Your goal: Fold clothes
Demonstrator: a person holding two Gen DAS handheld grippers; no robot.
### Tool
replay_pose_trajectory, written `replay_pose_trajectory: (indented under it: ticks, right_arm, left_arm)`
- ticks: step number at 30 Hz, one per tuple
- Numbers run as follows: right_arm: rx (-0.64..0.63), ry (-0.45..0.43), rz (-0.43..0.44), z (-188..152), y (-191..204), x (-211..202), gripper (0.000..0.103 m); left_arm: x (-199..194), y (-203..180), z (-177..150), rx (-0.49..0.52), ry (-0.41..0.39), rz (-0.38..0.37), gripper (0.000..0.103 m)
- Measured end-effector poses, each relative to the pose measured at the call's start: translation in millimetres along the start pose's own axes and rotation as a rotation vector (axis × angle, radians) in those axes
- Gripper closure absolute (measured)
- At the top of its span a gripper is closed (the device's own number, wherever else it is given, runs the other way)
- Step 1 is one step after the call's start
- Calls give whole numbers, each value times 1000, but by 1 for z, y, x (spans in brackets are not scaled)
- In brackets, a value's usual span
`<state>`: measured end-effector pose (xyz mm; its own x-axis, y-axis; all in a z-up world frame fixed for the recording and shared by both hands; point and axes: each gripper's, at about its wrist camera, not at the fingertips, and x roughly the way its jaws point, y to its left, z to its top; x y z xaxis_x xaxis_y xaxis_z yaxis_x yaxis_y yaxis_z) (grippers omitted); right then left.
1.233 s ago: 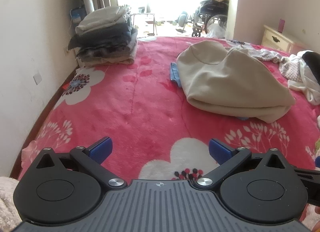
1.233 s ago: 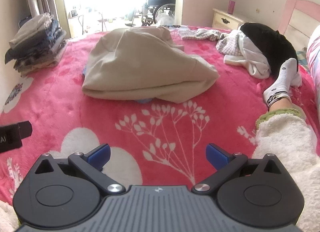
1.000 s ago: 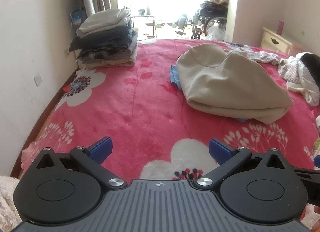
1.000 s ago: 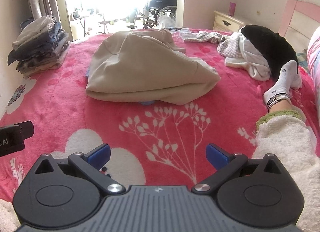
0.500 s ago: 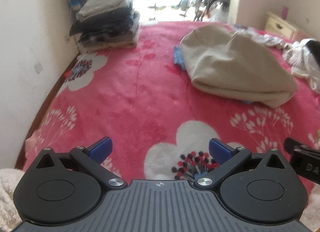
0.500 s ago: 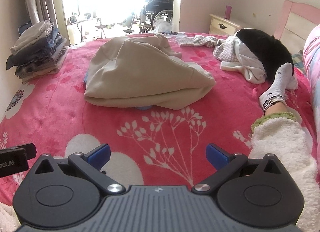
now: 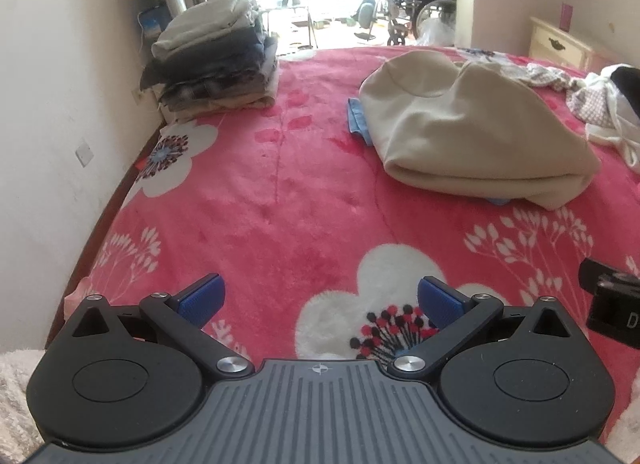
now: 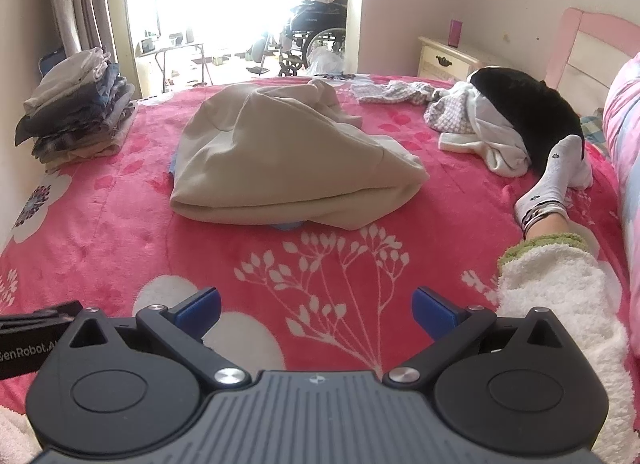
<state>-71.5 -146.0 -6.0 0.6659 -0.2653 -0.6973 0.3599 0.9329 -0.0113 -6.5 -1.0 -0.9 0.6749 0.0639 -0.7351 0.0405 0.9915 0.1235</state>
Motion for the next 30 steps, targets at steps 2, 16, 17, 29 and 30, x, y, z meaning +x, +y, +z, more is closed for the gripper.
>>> replay_pose_trajectory:
  ticks: [2,16,17,29,30]
  right_arm:
    - [1,-2,-2,0,0,0,0]
    - [0,-2,-4,0,1,0,0]
    - [0,0,-5,0,1,1,0]
    - [-12,25,-8,-3,6,12,0]
    - [-13,28,-7,-3,7,14,0]
  left_arm:
    - [-1,1,0,-6,-11,0,0]
    - [-1,0,-4,2,-30,-33,0]
    - [0,-1,-4,1,-29,-36,0]
    - [12,1,-9,-1,-7,-50,0]
    - [13,2,-9,-1,-5,-50,0]
